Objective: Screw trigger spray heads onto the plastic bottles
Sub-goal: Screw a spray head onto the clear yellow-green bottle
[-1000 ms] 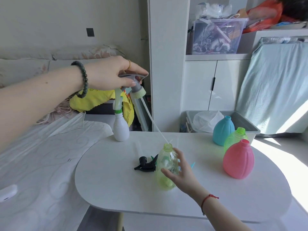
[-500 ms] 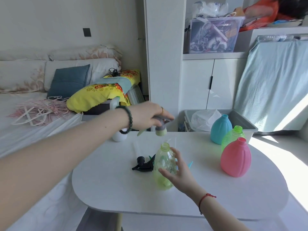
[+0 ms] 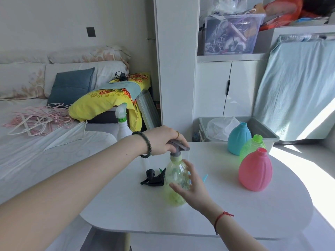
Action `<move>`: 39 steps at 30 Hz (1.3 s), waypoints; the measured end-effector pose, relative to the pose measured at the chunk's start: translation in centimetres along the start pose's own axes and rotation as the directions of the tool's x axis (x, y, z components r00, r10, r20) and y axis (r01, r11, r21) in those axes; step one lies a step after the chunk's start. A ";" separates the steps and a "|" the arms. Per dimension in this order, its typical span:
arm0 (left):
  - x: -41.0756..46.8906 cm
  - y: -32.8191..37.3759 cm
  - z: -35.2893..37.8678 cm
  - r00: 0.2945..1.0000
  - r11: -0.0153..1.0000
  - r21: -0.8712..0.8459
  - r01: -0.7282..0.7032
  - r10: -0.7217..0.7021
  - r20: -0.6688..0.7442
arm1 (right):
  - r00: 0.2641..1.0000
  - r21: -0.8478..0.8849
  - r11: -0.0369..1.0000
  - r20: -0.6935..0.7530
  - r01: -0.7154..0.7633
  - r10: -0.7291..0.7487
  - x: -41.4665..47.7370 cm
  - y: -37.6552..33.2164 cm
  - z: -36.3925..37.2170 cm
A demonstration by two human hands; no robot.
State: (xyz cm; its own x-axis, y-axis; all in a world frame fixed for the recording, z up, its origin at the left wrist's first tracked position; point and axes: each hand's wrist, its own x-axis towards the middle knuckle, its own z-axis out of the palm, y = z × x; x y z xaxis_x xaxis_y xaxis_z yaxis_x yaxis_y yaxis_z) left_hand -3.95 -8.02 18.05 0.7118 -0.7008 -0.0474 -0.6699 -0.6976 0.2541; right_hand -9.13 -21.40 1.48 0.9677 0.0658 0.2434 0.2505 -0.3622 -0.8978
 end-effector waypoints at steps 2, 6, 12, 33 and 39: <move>0.0 0.0 0.3 1.000 1.000 0.013 -0.003 0.003 0.019 | 1.000 0.003 1.000 0.001 -0.001 0.001 0.0 0.1 0.0; -0.1 -0.2 0.6 1.000 1.000 0.001 0.000 0.000 -0.015 | 1.000 0.002 1.000 0.018 -0.015 0.015 0.1 -0.2 -0.2; 0.0 -0.3 0.8 1.000 1.000 -0.004 -0.002 0.002 -0.024 | 0.999 0.110 0.993 -0.020 0.042 -0.040 1.3 -2.3 -1.4; 0.3 -0.5 0.8 1.000 0.999 -0.047 0.006 -0.007 -0.006 | 0.990 0.229 0.969 -0.129 0.087 -0.059 2.9 -4.1 -0.3; 0.2 -0.5 0.8 1.000 0.997 -0.071 0.012 -0.012 0.001 | 0.984 0.199 0.976 -0.172 0.091 -0.057 2.9 -4.3 0.1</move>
State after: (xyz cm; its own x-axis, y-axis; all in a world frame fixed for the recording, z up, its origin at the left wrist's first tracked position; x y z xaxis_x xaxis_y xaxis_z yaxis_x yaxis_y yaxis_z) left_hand -3.67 -7.98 17.16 0.7198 -0.6923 -0.0515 -0.6444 -0.6939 0.3213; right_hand -7.37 -19.58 6.07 0.9326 -0.0742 0.3532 0.3381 -0.1628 -0.9269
